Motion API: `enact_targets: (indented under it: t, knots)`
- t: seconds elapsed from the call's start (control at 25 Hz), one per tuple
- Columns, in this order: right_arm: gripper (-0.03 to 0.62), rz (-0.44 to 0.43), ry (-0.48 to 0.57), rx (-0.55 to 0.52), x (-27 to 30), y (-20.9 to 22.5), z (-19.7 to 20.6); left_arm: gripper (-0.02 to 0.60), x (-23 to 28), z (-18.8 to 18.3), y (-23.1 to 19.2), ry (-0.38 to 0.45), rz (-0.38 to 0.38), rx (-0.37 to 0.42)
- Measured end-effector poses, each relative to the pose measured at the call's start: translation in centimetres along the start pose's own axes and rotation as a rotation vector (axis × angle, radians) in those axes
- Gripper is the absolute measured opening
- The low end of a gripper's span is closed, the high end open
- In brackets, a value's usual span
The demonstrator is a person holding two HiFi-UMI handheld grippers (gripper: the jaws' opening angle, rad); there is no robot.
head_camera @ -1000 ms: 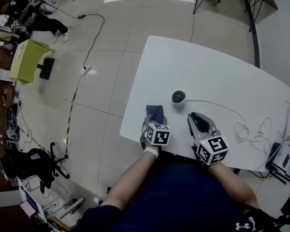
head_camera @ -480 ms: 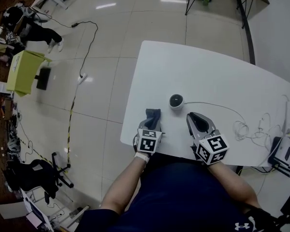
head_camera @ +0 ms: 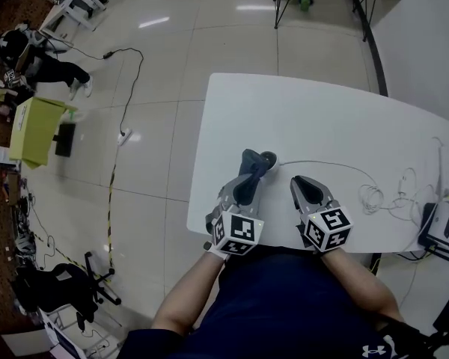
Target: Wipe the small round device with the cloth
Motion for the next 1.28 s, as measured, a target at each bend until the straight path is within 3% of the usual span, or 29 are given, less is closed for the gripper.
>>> enact_targets:
  t: [0.12, 0.2, 0.28, 0.32, 0.52, 0.88, 1.16, 1.28]
  knots:
    - [0.038, 0.038, 0.006, 0.015, -0.5, 0.8, 0.4, 0.051, 0.0, -2.8, 3.8, 0.14, 0.062, 0.467]
    - [0.038, 0.061, 0.014, 0.027, -1.0, 1.0, 0.6, 0.052, 0.7, -2.9, 6.2, 0.189, 0.104, 0.711]
    - [0.038, 0.081, 0.021, 0.035, -1.5, 0.8, 0.7, 0.052, 1.5, -2.3, 7.2, 0.196, 0.12, 0.835]
    - [0.038, 0.092, 0.024, 0.038, -1.8, 0.7, 0.7, 0.052, 2.0, -2.1, 7.1, 0.186, 0.124, 0.839]
    - [0.038, 0.15, 0.038, 0.064, -3.7, 1.5, 1.8, 0.054, 3.3, -2.4, 6.0, 0.149, 0.133, 0.665]
    - [0.038, 0.164, 0.034, 0.058, -3.9, 1.5, 1.8, 0.054, 4.8, -2.6, 2.2, 0.101, 0.161, 0.155]
    - [0.038, 0.148, 0.0, 0.048, -3.0, 0.9, 1.8, 0.054, 5.6, -1.2, -0.7, 0.07, 0.156, -0.069]
    - [0.038, 0.142, -0.013, 0.045, -2.7, 0.8, 1.7, 0.055, 6.2, -0.4, -2.2, 0.039, 0.173, -0.275]
Point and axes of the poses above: the fingertips, and each gripper's own axes: x forward along the fingers, y to its right, z out of its underside, the point moved 5 cm from there along -x, backward along the fingers, and after that the axes turned 13 degrees about -z, right-handed, at the moved point
